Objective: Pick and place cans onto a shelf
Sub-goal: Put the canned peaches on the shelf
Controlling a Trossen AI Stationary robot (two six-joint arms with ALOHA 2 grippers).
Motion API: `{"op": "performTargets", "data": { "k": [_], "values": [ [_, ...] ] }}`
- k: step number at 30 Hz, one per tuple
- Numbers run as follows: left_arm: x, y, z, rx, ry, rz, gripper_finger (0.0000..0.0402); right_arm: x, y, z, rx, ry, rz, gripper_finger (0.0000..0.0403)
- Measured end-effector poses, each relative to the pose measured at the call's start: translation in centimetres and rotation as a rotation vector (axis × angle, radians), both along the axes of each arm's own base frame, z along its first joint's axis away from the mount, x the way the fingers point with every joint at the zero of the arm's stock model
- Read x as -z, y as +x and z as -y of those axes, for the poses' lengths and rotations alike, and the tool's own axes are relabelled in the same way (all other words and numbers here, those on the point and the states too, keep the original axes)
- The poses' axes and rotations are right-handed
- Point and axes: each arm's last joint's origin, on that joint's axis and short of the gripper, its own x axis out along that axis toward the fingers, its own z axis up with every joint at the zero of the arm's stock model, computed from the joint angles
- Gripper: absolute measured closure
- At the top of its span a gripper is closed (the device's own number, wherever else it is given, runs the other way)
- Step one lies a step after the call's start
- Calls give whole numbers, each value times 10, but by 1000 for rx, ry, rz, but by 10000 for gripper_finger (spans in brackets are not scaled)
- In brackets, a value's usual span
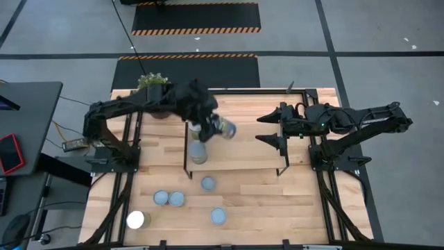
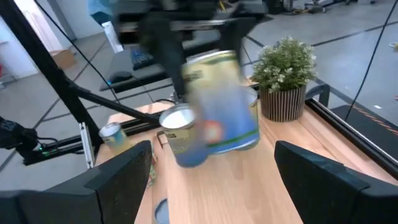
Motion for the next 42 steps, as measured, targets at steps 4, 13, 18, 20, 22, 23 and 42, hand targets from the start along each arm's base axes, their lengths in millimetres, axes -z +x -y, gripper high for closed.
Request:
{"op": "performTargets", "data": {
  "k": [4, 13, 18, 20, 22, 23, 42],
  "values": [
    [12, 8, -30, -9, 6, -26, 79, 1, 0, 3, 27, 11, -8, 56],
    [42, 20, -55, 24, -14, -157, 79, 1, -1, 9, 62, 6, -18, 56],
    [48, 21, -50, 82, 33, -214, 79, 2, -1, 11, 72, -2, -20, 56],
    [52, 22, -48, 107, 50, -243, 79, 2, 0, 12, 65, -6, -21, 56],
    [55, 23, -47, 123, 59, -266, 79, 2, 0, 13, 54, -9, -23, 56],
    [58, 24, -47, 125, 61, -282, 79, 2, 0, 13, 48, -10, -24, 56],
    [72, 40, -42, 213, 65, -274, 50, 1, 0, 13, 31, -33, -21, 56]
  ]
}}
